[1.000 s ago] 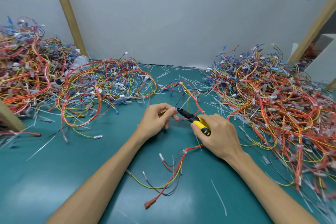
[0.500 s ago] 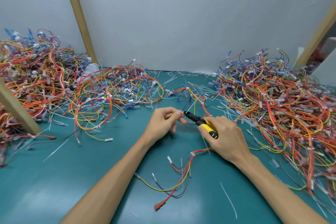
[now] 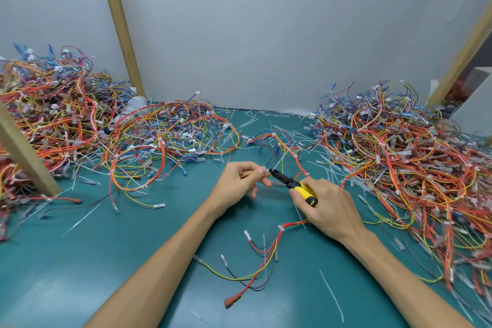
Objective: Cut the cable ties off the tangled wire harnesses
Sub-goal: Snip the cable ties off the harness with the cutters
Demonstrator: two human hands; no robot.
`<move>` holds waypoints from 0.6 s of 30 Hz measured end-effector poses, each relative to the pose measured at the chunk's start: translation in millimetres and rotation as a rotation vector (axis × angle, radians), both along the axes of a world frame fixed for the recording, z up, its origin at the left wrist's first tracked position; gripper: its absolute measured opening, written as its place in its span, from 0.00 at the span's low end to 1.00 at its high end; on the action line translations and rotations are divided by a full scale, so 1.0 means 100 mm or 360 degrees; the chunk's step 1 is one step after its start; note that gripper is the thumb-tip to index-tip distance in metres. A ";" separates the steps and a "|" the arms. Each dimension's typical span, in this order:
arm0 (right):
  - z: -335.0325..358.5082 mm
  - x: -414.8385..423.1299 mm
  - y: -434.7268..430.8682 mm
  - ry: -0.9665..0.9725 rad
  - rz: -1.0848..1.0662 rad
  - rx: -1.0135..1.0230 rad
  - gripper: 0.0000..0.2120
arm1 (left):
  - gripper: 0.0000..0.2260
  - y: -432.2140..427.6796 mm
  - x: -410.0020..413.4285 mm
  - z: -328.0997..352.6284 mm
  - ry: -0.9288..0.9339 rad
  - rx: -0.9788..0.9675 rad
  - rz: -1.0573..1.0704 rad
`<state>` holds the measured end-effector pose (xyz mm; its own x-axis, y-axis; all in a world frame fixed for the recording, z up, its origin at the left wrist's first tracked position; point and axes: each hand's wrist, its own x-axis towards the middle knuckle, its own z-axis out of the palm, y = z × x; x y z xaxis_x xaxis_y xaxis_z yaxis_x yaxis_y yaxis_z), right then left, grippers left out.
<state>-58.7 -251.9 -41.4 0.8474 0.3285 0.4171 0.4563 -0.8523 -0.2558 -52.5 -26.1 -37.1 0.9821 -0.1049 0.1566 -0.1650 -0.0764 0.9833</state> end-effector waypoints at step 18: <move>0.04 -0.03 0.02 -0.0110 0.0014 0.0018 0.22 | 0.09 -0.01 0.01 -0.01 0.0011 0.0007 -0.0020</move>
<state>-61.8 -249.7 -37.1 0.8138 0.3305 0.4780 0.4804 -0.8455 -0.2331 -51.5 -27.1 -37.8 0.9818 -0.1178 0.1491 -0.1589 -0.0784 0.9842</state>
